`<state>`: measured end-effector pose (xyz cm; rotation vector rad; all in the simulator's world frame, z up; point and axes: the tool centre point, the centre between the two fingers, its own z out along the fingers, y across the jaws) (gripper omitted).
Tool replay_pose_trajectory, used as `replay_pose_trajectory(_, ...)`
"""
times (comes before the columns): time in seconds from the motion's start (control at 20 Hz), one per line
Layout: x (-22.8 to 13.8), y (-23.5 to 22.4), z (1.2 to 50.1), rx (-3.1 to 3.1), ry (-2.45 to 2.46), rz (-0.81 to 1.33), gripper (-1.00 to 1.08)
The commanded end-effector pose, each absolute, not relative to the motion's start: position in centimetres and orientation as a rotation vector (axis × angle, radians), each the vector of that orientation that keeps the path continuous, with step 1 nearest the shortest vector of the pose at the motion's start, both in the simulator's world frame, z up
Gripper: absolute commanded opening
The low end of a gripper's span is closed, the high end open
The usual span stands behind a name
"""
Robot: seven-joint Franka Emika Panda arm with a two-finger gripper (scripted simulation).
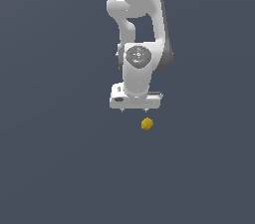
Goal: Pick up the object and move it to a goal position.
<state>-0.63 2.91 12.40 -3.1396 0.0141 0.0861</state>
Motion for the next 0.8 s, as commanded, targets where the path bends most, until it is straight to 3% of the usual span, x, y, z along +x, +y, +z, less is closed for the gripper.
replay_pose_trajectory(0.0, 0.0, 4.6, 11.2, -3.142, 0.016, 0.065, 1.0)
replay_pose_trajectory(0.35, 1.1, 8.7, 8.4, -3.142, 0.027, 0.011, 1.0)
replay_pose_trajectory(0.75, 1.2, 9.5, 7.8, -3.142, 0.025, 0.005, 1.0)
